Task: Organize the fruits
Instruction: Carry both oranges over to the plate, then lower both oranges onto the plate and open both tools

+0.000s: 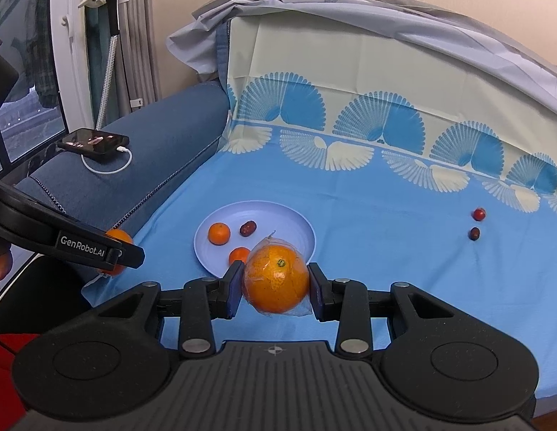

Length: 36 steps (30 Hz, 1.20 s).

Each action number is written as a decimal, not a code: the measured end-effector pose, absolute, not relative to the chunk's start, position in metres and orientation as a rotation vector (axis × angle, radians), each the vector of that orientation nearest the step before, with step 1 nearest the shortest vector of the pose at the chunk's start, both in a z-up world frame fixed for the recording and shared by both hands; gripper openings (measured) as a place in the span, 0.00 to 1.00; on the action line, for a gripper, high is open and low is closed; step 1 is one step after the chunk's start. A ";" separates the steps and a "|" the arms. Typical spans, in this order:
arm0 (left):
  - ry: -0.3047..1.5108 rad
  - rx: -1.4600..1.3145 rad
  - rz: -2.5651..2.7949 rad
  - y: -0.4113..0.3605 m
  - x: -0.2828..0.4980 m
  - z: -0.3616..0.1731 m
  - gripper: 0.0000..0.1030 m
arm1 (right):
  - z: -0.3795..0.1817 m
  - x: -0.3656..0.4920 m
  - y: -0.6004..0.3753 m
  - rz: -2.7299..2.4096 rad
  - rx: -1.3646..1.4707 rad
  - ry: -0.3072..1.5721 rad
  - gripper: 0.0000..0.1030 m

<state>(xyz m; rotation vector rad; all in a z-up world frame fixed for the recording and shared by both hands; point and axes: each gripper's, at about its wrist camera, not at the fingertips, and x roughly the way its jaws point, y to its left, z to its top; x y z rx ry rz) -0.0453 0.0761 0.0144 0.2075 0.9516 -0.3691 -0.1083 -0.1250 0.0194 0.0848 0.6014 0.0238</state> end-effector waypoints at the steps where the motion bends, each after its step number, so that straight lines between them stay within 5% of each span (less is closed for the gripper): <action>1: 0.956 0.206 -0.368 0.076 -0.045 0.013 0.35 | 0.019 -0.108 -0.125 0.026 0.084 0.604 0.38; 19: 1.071 0.201 -0.347 0.074 0.000 -0.025 0.35 | -0.013 -0.065 -0.117 0.071 0.071 0.754 0.38; 36: 1.062 0.264 -0.330 0.011 0.141 -0.064 0.35 | -0.060 0.069 -0.121 0.094 0.041 0.821 0.38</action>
